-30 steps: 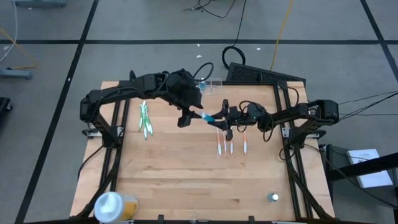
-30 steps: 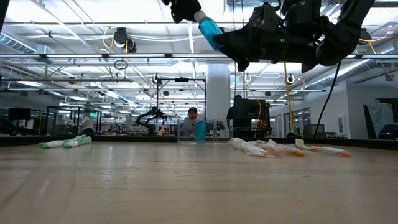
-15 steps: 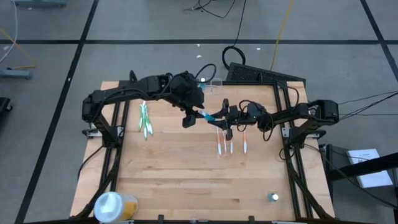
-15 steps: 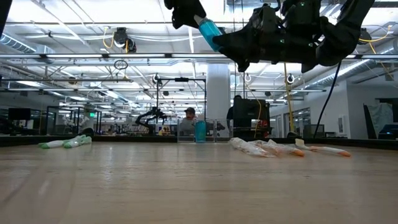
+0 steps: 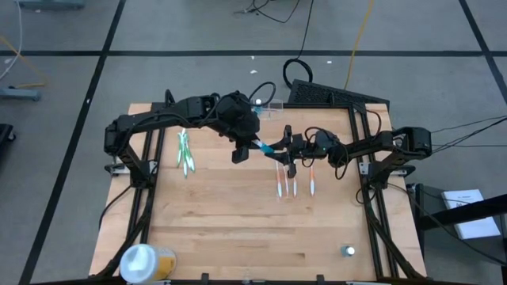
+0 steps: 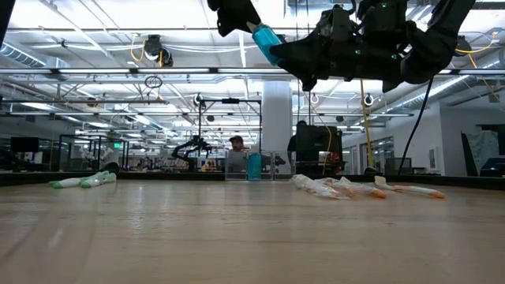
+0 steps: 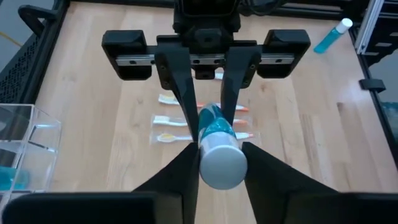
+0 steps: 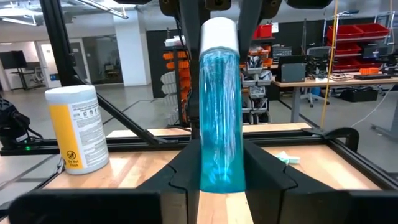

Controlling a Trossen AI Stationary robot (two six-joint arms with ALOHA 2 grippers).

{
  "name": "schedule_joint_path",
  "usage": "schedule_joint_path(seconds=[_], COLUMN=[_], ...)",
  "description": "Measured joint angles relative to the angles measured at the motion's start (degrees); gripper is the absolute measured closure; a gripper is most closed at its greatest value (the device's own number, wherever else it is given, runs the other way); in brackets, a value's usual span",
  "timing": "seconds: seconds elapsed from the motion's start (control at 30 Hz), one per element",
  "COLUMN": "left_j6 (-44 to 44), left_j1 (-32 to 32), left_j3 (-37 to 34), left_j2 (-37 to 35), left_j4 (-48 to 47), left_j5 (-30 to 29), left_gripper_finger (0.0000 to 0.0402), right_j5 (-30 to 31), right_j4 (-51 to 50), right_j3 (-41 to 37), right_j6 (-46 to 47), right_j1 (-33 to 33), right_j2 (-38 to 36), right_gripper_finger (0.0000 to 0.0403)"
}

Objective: Pick & Place toothbrushing station
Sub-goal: Put the blue mouthwash into the transparent organizer

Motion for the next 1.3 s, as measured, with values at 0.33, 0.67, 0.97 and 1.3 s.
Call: schedule_joint_path(seconds=[0.33, 0.67, 0.97, 1.3], left_j6=[0.23, 3.74, 5.96, 8.89], left_j1=[-0.03, 2.26, 11.83, 21.21], left_j3=[0.00, 7.26, 7.67, 8.90], left_j2=[-0.04, -0.42, 2.08, 13.97], left_j4=[0.78, -3.60, -2.52, -0.36], left_j5=[-1.26, -10.36, -10.24, -4.66], left_gripper_finger=[0.0299, 0.0302, 0.0302, 0.0302], right_j5=[0.55, 2.65, 2.64, 2.75], right_j4=[-0.35, -3.56, -5.98, -13.07], right_j3=[0.00, -0.02, -1.97, -6.24], right_j6=[-0.18, 1.79, 0.97, -0.71], right_j1=[0.00, -0.37, -0.39, -0.37], right_j2=[0.00, 0.02, -8.86, -20.40], right_gripper_finger=[0.0295, 0.0208, 0.0175, 0.0180])
